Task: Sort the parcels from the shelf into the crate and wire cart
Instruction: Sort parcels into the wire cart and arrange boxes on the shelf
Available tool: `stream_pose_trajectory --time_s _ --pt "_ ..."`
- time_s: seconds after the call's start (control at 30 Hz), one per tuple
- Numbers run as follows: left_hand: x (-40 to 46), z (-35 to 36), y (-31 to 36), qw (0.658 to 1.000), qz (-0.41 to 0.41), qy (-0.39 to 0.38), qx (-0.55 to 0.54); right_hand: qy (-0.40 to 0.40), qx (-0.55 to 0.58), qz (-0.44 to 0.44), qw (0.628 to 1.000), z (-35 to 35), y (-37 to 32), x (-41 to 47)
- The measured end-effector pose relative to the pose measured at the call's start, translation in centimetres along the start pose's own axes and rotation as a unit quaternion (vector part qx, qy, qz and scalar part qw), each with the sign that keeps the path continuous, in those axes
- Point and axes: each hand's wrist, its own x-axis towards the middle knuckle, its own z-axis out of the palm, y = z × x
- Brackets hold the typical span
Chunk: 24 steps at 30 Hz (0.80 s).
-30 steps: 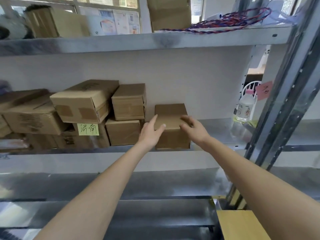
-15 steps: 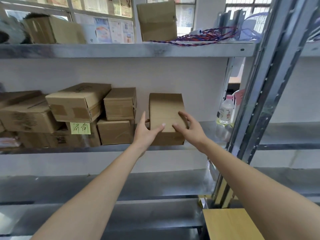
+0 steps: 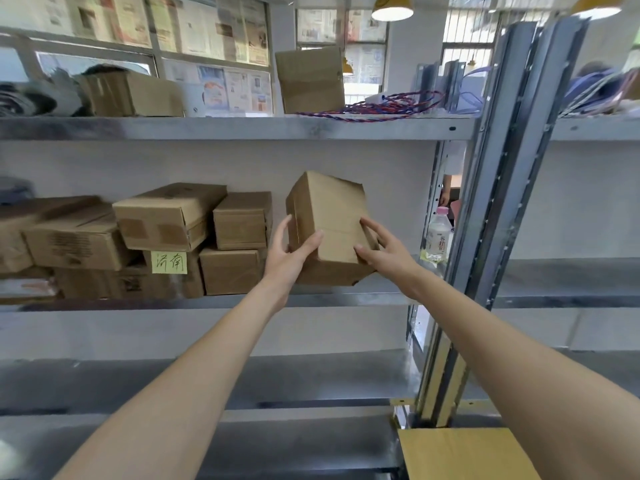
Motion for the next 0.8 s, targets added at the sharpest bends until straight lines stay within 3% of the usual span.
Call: stream_pose_trajectory --time_s 0.37,0.53,0.8 --pt "0.4 1.0 0.2 0.998 0.009 0.056 0.008 -0.036 0.026 -0.009 0.999 2.2 -1.9 -0.4" --pt "0.1 1.3 2.1 0.991 -0.030 0.026 -0.131 -0.002 0.044 -0.040 0.998 2.2 -1.8 -0.3" --pt "0.4 -0.5 1.4 0.999 -0.008 0.036 0.003 0.037 0.090 -0.037 0.995 1.6 -2.3 -0.3"
